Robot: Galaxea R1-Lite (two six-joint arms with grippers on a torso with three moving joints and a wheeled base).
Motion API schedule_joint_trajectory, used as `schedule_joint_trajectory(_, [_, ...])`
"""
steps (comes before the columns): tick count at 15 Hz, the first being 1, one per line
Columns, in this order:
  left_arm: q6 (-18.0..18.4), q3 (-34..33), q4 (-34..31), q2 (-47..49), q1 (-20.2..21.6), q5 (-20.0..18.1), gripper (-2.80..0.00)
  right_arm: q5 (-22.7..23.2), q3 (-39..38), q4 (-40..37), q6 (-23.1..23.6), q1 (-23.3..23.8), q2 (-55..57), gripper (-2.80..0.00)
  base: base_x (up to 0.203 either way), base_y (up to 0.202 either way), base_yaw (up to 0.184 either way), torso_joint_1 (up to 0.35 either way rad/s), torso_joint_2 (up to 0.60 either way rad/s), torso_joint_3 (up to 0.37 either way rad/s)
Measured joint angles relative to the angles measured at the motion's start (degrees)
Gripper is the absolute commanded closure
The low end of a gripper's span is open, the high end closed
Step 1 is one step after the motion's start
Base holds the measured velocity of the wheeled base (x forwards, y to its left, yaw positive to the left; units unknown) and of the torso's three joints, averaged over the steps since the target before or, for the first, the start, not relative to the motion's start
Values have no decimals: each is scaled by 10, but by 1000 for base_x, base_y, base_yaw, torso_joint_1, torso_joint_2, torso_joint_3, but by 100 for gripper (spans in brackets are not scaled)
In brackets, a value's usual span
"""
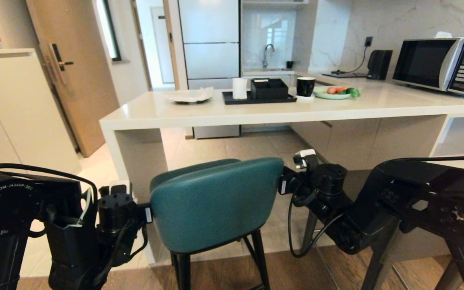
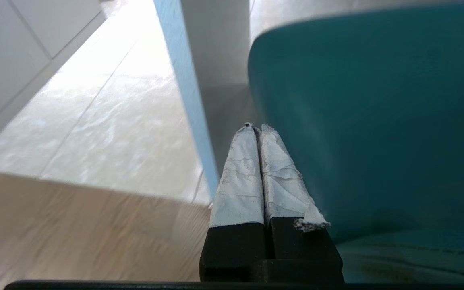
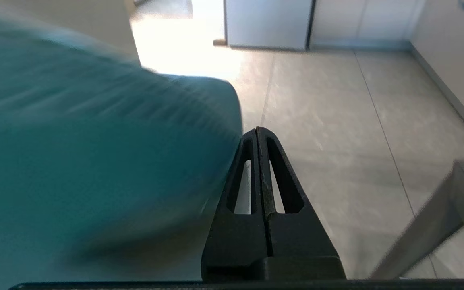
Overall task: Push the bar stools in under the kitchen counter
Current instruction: Push the blue chair back under the dining table
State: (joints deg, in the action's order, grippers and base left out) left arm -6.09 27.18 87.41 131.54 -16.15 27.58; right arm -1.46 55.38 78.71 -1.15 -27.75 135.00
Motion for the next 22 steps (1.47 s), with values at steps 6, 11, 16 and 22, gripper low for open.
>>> schedule_joint_trajectory(6, [0, 44, -15, 16, 32, -13, 0, 2, -22, 2, -1, -67, -12, 0, 0, 0, 0, 0, 0, 0])
schedule_joint_trajectory(11, [2, 22, -19, 4, 18, -18, 0, 16, -23, 19, -1, -80, 2, 0, 0, 0, 0, 0, 0, 0])
schedule_joint_trajectory(16, [-1, 6, -14, -14, 20, -10, 0, 15, -28, 22, -2, -14, -1, 0, 0, 0, 0, 0, 0, 0])
schedule_joint_trajectory(22, [-9, -41, -3, -32, -1, 8, 0, 60, 41, -29, -2, 103, 3, 0, 0, 0, 0, 0, 0, 0])
